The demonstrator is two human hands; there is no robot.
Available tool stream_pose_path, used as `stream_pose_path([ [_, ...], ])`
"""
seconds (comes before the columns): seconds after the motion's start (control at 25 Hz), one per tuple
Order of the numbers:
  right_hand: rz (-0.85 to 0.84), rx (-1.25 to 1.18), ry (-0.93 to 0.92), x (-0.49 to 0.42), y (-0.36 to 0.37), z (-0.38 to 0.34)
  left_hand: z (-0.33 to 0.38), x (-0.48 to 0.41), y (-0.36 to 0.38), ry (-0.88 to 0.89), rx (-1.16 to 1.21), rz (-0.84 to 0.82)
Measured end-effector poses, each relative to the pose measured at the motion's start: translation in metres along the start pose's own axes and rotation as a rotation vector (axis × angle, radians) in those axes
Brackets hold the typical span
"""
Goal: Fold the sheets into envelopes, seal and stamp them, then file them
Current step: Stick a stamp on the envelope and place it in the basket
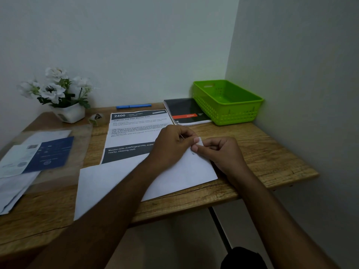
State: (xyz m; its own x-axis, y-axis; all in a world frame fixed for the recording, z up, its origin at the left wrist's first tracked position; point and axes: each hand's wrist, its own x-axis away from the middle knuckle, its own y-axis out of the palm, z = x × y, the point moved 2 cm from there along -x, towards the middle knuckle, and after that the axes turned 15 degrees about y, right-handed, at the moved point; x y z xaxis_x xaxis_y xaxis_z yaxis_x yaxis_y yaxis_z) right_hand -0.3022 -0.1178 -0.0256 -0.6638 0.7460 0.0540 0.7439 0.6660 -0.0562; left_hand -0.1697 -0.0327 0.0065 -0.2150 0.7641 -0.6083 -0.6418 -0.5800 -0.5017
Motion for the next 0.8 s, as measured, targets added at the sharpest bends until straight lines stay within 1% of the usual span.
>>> stream_pose_path([
  [0.08,-0.028,0.035,0.016,0.000,0.000,0.000,0.001,0.000,-0.001,0.007,-0.006,-0.017],
  [0.16,-0.015,0.084,0.013,0.000,0.001,-0.001,0.003,0.002,-0.003,0.033,0.010,-0.028],
  [0.32,-0.073,0.017,0.068,0.000,0.000,-0.001,0.003,0.002,-0.007,0.012,0.077,0.036],
  [0.48,-0.018,0.021,0.088,-0.002,0.000,0.000,0.000,0.001,-0.008,-0.015,0.068,0.085],
  [0.56,0.005,0.009,0.099,-0.002,0.000,0.000,0.000,0.002,-0.011,-0.003,0.037,0.147],
  [0.72,0.056,-0.026,0.129,-0.002,-0.003,-0.001,0.012,0.009,-0.028,0.049,-0.115,0.369],
  [0.8,0.059,-0.034,0.149,-0.001,-0.002,-0.002,0.027,0.024,-0.033,0.095,-0.113,0.414],
])
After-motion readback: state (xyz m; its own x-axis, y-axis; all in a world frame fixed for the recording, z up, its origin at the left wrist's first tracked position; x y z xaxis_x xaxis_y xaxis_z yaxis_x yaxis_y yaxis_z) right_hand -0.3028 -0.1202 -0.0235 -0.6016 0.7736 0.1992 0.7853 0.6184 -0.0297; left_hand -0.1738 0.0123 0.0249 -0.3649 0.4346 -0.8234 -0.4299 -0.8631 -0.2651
